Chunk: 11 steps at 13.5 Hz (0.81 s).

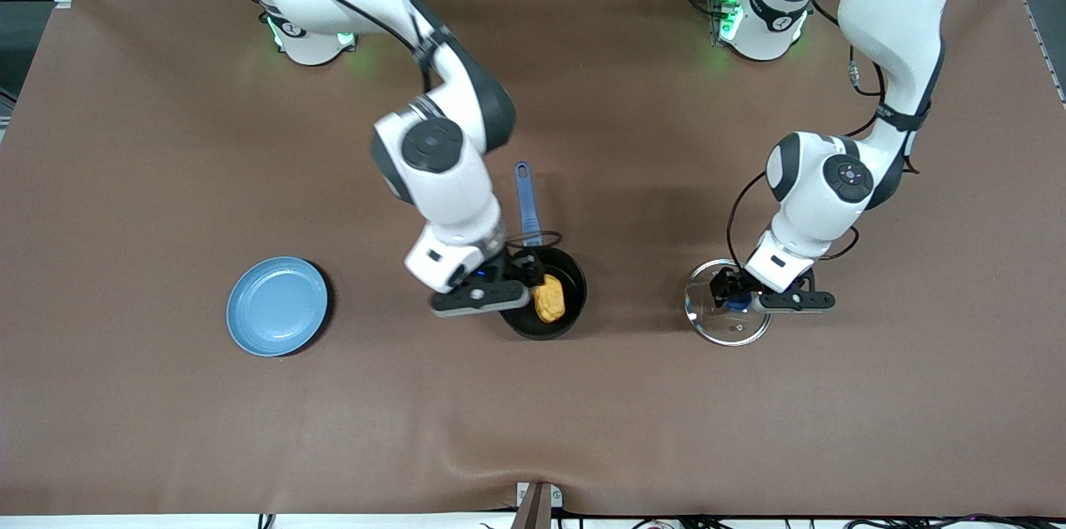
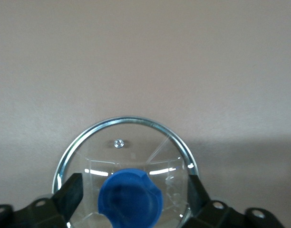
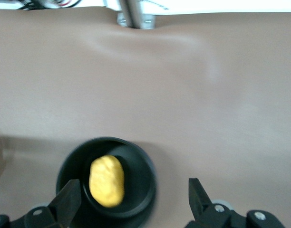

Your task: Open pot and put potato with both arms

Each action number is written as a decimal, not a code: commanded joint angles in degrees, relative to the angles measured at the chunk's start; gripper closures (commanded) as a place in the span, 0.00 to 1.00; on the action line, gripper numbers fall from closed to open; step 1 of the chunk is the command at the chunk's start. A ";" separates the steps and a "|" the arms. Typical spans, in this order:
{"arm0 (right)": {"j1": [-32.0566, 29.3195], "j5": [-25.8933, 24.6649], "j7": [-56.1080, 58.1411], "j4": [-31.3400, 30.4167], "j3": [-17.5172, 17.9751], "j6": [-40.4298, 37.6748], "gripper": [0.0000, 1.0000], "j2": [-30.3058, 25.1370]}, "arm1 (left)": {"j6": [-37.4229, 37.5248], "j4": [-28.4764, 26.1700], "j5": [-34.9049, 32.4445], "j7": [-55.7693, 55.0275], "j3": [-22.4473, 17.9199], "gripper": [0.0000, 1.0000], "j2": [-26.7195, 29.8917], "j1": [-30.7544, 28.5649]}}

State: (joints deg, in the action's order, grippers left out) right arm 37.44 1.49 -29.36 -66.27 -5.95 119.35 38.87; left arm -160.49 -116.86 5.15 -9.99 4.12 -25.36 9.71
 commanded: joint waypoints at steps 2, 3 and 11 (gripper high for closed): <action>-5.70 -1.23 -1.49 -2.63 0.76 -13.50 0.00 -10.37 | 12.62 -0.65 0.65 2.43 0.09 0.00 10.57 -1.53; -7.72 -1.23 -1.06 -2.63 0.76 -15.45 0.00 -11.87 | 17.00 -0.39 0.65 2.96 0.10 0.00 13.29 -2.24; -18.01 -1.14 5.80 -5.86 0.76 -26.01 0.00 -19.69 | 58.13 21.10 0.39 6.30 -0.52 0.00 21.58 -6.11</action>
State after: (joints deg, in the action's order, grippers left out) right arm 21.22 1.12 -24.72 -67.16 -6.34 93.55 23.77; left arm -111.18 -104.53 5.15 -4.78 3.54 -2.15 4.52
